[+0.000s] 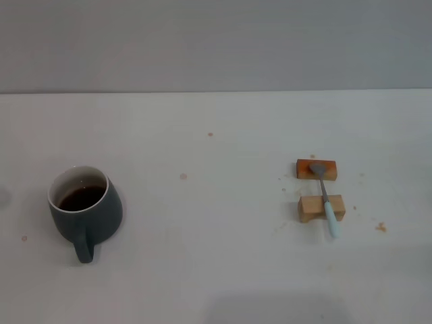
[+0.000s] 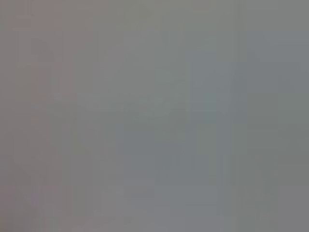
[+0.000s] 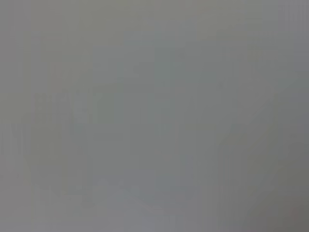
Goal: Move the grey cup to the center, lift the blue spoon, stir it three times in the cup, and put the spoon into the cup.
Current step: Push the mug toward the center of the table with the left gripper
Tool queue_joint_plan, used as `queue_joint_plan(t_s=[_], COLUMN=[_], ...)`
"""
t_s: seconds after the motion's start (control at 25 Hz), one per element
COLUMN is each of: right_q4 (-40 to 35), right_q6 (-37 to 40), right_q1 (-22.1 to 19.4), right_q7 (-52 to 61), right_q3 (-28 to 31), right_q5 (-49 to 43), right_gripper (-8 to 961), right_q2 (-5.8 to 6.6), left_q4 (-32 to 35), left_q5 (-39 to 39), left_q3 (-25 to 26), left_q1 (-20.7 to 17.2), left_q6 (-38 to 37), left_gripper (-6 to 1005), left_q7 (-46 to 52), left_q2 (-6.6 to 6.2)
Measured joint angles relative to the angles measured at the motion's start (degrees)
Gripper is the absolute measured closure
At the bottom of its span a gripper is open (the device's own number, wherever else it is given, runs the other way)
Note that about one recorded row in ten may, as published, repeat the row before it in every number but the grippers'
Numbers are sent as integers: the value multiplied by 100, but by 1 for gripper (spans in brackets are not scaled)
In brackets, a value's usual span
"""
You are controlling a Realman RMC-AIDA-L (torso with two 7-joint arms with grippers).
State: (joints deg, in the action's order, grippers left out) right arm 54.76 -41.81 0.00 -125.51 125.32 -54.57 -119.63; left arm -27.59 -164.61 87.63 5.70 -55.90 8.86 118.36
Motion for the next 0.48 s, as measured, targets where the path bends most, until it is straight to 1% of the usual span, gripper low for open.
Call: queue_joint_plan(t_s=[0.24, 0.4, 0.48], right_q4=[26, 128, 161], right_q6=[-45, -57, -57], right_q1=[-18, -48, -59], right_q7=[1, 9, 13], right_q3=[-84, -128, -142], right_q5=[0, 0, 0], right_gripper=[136, 136, 136], right_q2=[1, 9, 10], left_q4=[156, 332, 356], left_q5=[3, 8, 8], left_q3=[-299, -697, -758], left_q1=[45, 51, 55], left_q6=[-35, -287, -325], left_gripper=[1001, 1001, 1001], left_q7=[4, 10, 10], left_q2=[5, 16, 18])
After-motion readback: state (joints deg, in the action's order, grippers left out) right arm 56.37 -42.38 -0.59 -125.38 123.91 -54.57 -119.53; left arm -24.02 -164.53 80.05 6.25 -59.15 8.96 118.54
